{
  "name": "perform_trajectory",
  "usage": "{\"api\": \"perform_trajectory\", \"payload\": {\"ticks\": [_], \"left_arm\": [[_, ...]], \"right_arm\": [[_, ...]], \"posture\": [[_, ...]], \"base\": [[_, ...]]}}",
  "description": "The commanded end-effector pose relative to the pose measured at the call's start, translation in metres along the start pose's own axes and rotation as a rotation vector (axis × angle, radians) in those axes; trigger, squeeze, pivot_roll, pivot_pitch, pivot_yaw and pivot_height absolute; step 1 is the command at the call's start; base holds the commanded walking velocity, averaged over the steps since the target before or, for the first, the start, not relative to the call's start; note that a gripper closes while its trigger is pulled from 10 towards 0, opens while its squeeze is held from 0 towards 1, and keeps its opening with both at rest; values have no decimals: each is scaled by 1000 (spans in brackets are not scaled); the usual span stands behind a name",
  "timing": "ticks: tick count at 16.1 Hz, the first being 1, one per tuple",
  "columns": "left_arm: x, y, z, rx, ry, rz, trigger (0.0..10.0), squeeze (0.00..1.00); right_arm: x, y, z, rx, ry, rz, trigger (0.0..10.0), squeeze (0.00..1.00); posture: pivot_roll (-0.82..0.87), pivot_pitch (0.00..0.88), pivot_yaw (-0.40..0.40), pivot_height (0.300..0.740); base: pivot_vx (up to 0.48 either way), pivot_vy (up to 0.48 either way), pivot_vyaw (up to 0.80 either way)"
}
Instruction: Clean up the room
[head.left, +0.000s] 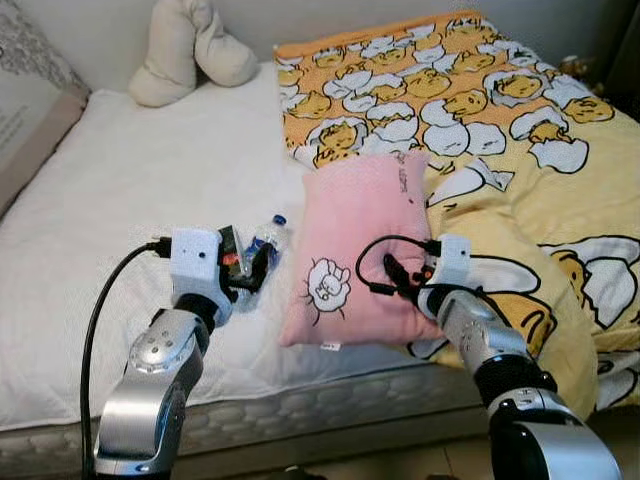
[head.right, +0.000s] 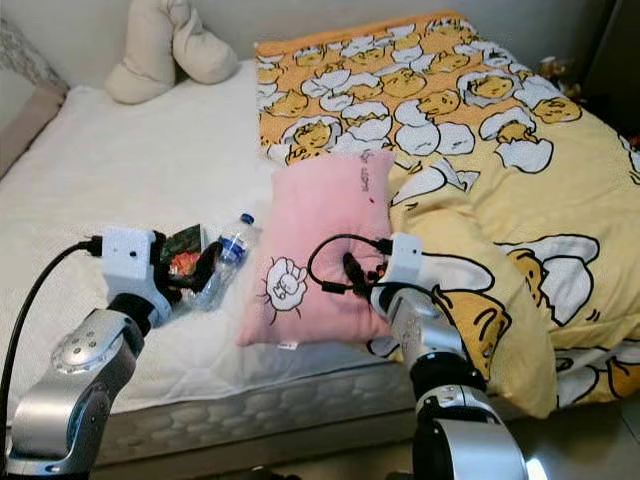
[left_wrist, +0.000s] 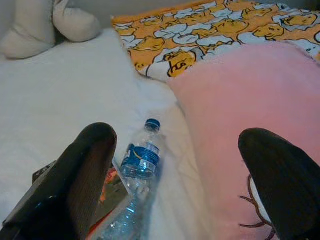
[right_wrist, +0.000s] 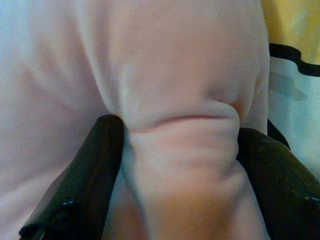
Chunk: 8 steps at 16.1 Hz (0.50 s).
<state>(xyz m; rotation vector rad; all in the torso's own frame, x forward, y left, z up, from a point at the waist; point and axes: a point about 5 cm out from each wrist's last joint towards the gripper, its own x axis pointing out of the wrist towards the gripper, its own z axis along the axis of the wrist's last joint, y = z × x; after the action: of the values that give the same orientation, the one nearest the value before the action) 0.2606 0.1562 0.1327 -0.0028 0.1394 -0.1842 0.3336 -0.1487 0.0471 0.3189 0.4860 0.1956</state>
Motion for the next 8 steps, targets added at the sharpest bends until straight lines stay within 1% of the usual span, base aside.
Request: {"api": "perform_trajectory", "payload": {"ticks": [1, 3, 6, 8], "left_arm": [[0, 1, -4, 1, 25, -4, 10000, 0], [3, 1, -8, -20, 40, -19, 10000, 0], [8, 8, -15, -38, 67, 5, 10000, 0], [10, 6, -16, -36, 67, -8, 10000, 0]], "right_arm": [[3, 8, -5, 11, 17, 38, 0, 0], [0, 2, -5, 69, 7, 40, 0, 0], [-4, -4, -7, 97, -5, 45, 0, 0], [-6, -5, -7, 106, -18, 60, 0, 0]], "posture": [[-41, 32, 205, 740], [-49, 36, 206, 740], [-83, 36, 203, 740], [-90, 36, 203, 740]], "base": [[0, 0, 0], [0, 0, 0], [0, 0, 0], [0, 0, 0]]}}
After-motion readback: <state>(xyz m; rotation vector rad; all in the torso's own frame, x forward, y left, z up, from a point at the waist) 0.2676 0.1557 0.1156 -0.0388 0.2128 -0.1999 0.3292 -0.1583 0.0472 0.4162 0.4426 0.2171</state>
